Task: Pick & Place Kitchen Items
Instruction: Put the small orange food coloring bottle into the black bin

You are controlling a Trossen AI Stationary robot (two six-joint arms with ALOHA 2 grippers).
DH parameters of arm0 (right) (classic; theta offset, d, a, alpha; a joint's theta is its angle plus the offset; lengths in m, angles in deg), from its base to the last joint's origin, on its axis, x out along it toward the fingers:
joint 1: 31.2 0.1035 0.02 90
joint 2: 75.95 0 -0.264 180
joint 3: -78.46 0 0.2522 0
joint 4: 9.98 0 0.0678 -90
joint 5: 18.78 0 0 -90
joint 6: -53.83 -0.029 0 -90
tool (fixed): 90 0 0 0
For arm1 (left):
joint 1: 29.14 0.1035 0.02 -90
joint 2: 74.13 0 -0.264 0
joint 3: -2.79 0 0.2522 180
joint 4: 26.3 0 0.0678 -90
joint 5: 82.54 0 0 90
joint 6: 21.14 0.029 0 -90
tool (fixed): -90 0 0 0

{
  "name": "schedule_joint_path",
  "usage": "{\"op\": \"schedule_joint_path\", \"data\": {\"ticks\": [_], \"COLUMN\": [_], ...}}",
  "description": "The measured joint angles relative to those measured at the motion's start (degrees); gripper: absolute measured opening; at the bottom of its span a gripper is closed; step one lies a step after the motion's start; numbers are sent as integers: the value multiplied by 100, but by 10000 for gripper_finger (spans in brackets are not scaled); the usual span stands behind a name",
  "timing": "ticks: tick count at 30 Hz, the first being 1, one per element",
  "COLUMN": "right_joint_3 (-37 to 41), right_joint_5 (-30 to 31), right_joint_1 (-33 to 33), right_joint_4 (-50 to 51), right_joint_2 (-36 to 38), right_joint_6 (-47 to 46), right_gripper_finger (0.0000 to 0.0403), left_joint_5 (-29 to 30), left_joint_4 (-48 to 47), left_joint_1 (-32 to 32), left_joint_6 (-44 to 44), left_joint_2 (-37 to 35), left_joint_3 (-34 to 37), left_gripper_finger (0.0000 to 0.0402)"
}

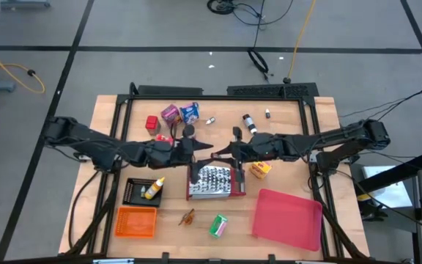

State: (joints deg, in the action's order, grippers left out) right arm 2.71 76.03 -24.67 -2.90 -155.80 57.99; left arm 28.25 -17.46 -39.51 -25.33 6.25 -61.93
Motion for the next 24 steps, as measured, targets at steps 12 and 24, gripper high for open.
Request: {"op": "schedule_joint_path", "data": {"ticks": [12, 24], "right_joint_3": [0, 0], "right_joint_5": [-3, 31], "right_joint_1": [-3, -5], "right_joint_4": [25, 184], "right_joint_2": [0, 0], "right_joint_6": [79, 39], "right_gripper_finger": [57, 57], "left_joint_5": [-432, -653], "left_joint_4": [119, -59], "left_joint_1": [64, 66], "left_joint_6": [14, 110], "left_joint_2": [96, 93], "left_joint_3": [-4, -9], "left_gripper_finger": [202, 45]}}
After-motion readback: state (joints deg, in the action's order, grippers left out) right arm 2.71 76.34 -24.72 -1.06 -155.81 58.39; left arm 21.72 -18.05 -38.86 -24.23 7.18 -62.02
